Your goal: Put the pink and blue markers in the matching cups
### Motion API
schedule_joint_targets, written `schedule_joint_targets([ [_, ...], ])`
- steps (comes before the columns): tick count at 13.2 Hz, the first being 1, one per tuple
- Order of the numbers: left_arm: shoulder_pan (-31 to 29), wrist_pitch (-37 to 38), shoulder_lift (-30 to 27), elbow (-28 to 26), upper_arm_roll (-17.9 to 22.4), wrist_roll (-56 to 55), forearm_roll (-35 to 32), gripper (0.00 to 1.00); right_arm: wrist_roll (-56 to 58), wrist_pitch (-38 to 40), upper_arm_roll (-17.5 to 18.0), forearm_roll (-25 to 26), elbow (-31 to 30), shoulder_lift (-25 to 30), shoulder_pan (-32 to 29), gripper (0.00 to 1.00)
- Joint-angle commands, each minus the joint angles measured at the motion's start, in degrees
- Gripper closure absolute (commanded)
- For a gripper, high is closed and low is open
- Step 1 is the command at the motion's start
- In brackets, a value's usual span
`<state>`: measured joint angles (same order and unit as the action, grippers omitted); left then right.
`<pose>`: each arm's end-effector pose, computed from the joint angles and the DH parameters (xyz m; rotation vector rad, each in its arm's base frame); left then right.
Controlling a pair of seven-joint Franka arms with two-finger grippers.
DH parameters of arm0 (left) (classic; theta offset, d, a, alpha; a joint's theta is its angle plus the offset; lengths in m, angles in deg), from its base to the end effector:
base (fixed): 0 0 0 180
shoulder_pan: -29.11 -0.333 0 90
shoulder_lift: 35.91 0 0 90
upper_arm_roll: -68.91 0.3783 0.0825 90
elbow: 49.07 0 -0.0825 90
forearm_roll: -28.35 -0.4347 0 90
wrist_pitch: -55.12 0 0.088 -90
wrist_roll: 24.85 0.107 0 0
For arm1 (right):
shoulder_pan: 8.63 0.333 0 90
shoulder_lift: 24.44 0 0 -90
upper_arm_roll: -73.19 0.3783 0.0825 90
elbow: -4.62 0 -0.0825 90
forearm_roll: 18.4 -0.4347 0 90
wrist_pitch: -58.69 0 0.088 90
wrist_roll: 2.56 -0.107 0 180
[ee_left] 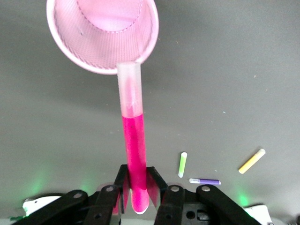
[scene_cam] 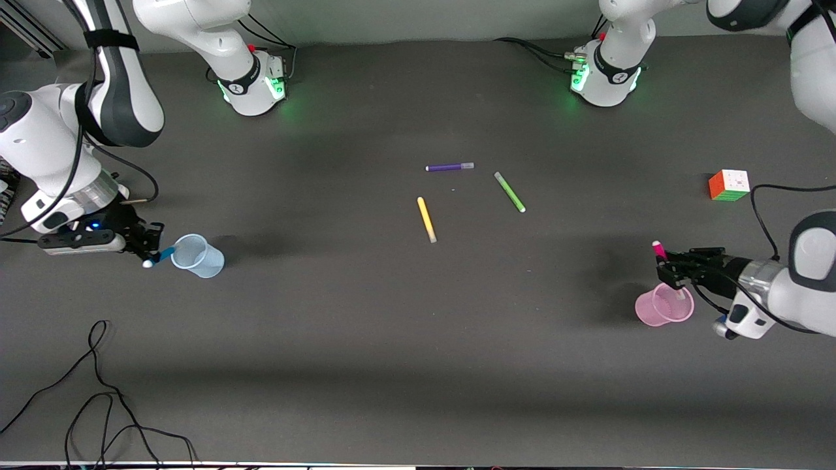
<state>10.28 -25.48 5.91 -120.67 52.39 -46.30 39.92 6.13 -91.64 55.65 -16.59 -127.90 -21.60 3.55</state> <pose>0.7600 0.0630 0.3478 2.6355 0.6095 -0.8419 0.5686 -0.0539 0.4304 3.0415 0.1223 0.5460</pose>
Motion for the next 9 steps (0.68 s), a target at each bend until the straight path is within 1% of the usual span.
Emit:
schedule_joint_targets([
  [1, -3.48, 2.03, 4.04, 2.78, -0.63, 2.73, 4.85, 1.0, 1.33, -9.18, -0.49, 0.92, -4.93, -0.9, 0.56, 1.0],
  [4, -3.93, 0.89, 5.46, 2.78, -0.45, 5.72, 4.96, 1.0, 1.24, -11.47, -0.49, 0.74, -6.07, -1.95, 0.65, 1.0],
  [5, -3.93, 0.62, 5.81, 2.96, -0.45, 6.77, 4.78, 0.96, 0.81, -11.65, -0.49, 0.74, -6.77, -2.31, 0.65, 1.0],
  [6, -3.93, 0.1, 5.9, 2.96, -0.19, 9.04, 4.35, 0.77, 0.54, -11.92, -0.49, 0.39, -7.82, -2.66, 0.65, 1.0],
  [7, -3.93, -0.17, 5.9, 2.96, -0.01, 9.76, 4.26, 0.72, 0.54, -12.01, -0.49, 0.39, -7.83, -3.1, 0.65, 1.0],
  [8, -3.93, -0.17, 5.9, 2.96, 0.08, 9.76, 4.26, 0.51, 0.45, -11.66, -0.49, 0.39, -7.75, -3.19, 0.65, 0.94],
  [9, -3.85, -0.26, 5.9, 2.96, 0.16, 9.76, 4.17, 0.21, 0.54, -11.22, -0.49, 0.39, -7.75, -3.19, 0.65, 0.5],
])
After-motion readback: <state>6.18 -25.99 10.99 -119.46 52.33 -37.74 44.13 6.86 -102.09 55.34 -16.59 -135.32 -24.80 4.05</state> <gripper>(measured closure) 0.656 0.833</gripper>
